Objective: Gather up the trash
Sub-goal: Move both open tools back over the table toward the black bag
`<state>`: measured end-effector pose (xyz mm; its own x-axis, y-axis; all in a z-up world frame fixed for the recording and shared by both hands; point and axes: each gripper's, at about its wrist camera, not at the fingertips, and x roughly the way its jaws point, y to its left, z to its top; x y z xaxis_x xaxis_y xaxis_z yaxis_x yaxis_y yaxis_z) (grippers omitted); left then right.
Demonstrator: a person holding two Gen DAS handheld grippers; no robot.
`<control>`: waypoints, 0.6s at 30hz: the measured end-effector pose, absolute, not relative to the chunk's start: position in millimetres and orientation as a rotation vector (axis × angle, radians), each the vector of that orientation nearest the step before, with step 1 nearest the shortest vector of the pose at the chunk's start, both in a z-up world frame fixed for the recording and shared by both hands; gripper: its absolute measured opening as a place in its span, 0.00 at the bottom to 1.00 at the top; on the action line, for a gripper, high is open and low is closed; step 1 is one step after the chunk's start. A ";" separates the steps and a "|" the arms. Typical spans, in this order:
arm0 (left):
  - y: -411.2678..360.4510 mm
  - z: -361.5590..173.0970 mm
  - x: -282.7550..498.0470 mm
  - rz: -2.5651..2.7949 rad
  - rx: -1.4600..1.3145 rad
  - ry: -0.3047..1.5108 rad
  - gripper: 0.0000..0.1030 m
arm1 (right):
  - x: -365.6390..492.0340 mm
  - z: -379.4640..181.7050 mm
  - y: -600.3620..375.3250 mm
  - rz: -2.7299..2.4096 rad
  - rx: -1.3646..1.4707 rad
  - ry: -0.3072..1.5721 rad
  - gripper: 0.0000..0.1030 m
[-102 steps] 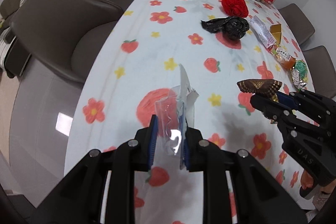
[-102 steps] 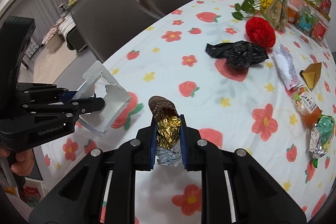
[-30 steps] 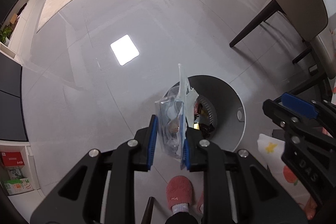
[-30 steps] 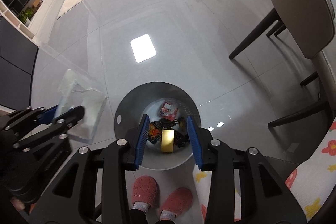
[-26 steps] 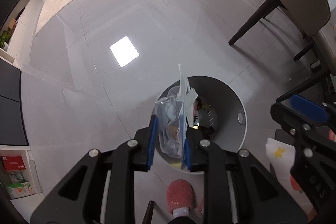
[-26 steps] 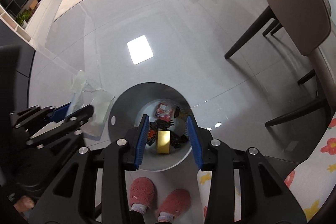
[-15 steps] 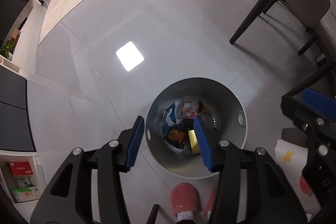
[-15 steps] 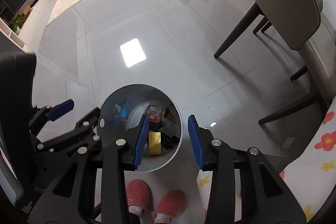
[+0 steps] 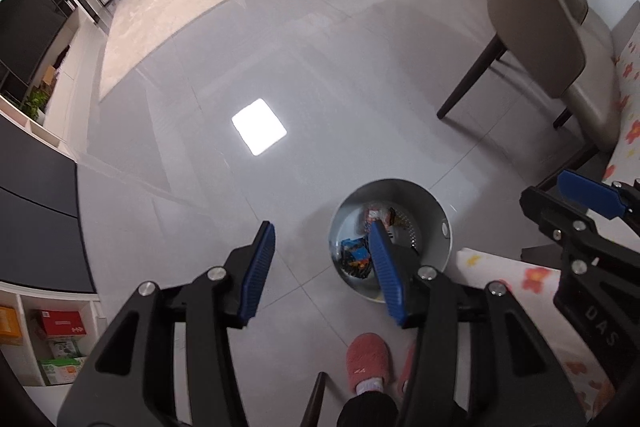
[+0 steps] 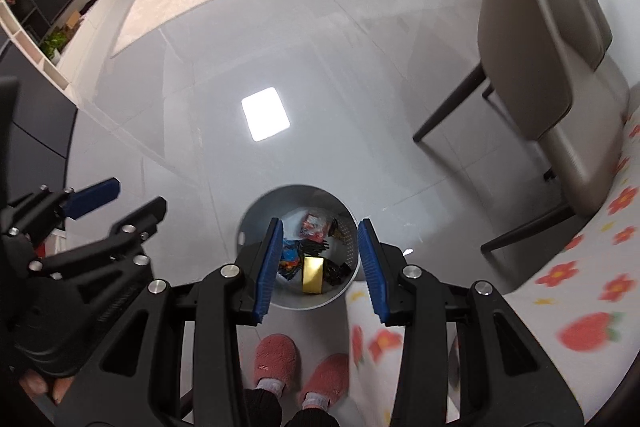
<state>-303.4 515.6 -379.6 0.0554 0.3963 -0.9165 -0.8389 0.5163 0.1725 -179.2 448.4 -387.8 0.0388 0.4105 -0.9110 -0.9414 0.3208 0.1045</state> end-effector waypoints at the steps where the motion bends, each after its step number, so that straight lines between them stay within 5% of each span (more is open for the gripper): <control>1: 512.3 -360.6 -307.2 0.994 -0.465 1.155 0.48 | -181.3 -372.1 445.7 1.157 -0.637 1.050 0.37; 10: 473.0 -205.3 -331.4 0.989 -0.410 1.069 0.48 | -190.2 -229.4 403.5 1.142 -0.586 0.976 0.37; 18: 427.2 -136.9 -313.0 0.861 -0.308 1.018 0.52 | -179.9 -154.3 342.4 1.022 -0.485 0.920 0.37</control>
<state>-313.0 427.2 -136.9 0.2414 0.4829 -0.8417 -0.7503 0.6429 0.1537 -179.9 342.4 -154.3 0.2112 0.5099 -0.8339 -0.8827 0.4659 0.0613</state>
